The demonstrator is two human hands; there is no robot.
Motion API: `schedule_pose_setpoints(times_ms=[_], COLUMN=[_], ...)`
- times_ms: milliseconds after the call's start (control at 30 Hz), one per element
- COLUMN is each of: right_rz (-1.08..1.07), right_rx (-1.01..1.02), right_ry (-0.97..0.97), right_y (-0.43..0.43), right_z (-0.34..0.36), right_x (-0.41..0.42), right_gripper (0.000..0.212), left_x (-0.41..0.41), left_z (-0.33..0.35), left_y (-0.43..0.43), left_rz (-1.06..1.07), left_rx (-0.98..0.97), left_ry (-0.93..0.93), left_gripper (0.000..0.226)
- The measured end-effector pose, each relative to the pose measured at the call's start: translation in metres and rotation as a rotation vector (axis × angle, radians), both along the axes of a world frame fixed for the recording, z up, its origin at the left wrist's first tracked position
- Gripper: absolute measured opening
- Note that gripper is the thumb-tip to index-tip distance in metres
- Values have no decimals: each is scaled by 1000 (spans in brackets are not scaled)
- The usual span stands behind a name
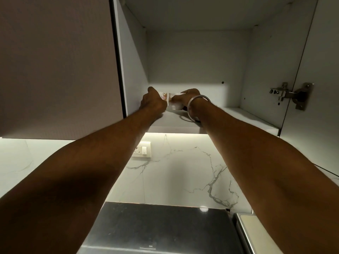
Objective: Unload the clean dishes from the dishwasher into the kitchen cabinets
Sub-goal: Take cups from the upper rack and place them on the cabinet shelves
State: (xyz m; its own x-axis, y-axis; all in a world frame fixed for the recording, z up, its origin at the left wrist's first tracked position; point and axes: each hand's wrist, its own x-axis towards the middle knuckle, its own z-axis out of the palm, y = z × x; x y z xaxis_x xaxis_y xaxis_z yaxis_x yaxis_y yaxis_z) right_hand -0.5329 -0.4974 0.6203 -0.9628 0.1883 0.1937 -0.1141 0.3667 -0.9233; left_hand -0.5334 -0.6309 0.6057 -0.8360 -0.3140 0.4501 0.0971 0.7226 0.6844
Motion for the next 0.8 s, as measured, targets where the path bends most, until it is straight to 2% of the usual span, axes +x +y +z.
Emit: schedule_pose_setpoints(times_ms=[167,367,500,567,667,800], right_rz=[60,27,41,29,8,1], right_rx=[76,129,140,154,212,287], right_ry=[-4,-13,10,31,37,74], right_y=[-1,-4,-7,-7,-6,-3], right_z=[1,-1,-4,-6,-7,-7], right_x=[7,11,11,1,-9,-11], right_gripper=[100,103,129,118,86,89], left_x=[-5,-10,-16,-19,-21,-18], left_z=[-2,-2,-1,-2,-3,-3], left_y=[-3,-1,-4,-7,-8,-6], left_rz=[1,23,34,24,17,21], left_rx=[-14,-49,-77,-96,-110,-87], left_ry=[-28,-32,-60,-65,-53,-65], left_gripper=[55,56,62,62,59,66])
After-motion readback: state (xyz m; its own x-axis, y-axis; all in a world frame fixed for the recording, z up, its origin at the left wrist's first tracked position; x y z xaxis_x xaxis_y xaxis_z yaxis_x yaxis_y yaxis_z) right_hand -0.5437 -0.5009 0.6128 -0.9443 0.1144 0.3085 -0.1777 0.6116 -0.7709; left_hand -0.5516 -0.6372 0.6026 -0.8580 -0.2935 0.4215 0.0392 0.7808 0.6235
